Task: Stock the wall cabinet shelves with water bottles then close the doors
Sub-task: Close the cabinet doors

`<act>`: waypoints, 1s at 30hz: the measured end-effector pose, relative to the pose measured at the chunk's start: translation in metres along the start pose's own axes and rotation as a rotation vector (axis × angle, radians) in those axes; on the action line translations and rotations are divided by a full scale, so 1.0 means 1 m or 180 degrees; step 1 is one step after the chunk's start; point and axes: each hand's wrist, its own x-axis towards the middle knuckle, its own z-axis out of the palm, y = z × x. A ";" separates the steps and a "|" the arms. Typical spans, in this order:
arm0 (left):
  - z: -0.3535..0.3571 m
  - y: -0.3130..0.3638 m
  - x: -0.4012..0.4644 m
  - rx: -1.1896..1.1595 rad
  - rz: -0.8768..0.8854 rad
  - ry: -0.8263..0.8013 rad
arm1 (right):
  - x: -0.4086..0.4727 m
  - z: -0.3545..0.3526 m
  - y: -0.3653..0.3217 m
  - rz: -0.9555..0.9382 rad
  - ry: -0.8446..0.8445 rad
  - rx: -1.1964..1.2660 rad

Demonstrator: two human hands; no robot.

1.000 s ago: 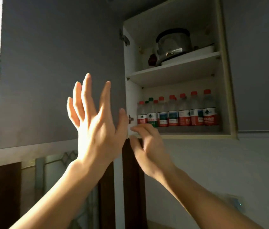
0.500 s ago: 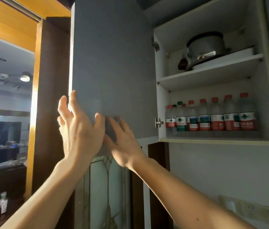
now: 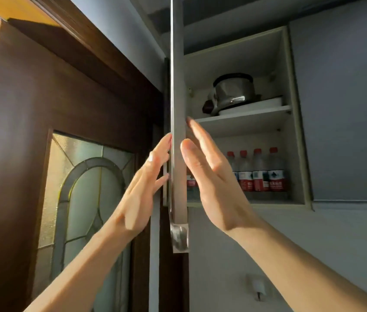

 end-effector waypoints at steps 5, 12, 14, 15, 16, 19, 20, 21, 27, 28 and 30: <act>0.069 -0.028 0.029 0.0144 0.0080 -0.0102 | -0.011 -0.062 0.015 0.0128 0.0554 -0.0946; 0.143 -0.070 0.067 0.0800 0.0373 -0.0119 | -0.023 -0.141 0.046 0.0587 0.0879 -0.1782; 0.160 -0.086 0.075 0.0848 0.0356 -0.0142 | -0.024 -0.159 0.060 0.0690 0.0978 -0.2196; 0.168 -0.095 0.079 0.0886 0.0301 -0.0143 | -0.024 -0.167 0.068 0.0724 0.0994 -0.2343; 0.175 -0.104 0.083 0.0927 0.0224 -0.0127 | -0.024 -0.175 0.076 0.0745 0.0992 -0.2460; 0.193 -0.129 0.094 0.1148 0.0017 0.0002 | -0.023 -0.199 0.099 0.0758 0.0873 -0.2739; 0.198 -0.137 0.098 0.1254 -0.0019 0.0029 | -0.023 -0.207 0.106 0.0758 0.0813 -0.2885; 0.203 -0.143 0.103 0.1358 -0.0048 0.0041 | -0.022 -0.214 0.113 0.0742 0.0752 -0.3093; 0.233 -0.172 0.126 0.1883 -0.0037 0.0165 | -0.020 -0.253 0.152 0.0539 0.0616 -0.3951; 0.238 -0.175 0.129 0.1966 -0.0006 0.0191 | -0.020 -0.259 0.159 0.0538 0.0590 -0.4004; 0.249 -0.181 0.134 0.2116 0.0080 0.0217 | -0.019 -0.269 0.174 0.0558 0.0537 -0.4127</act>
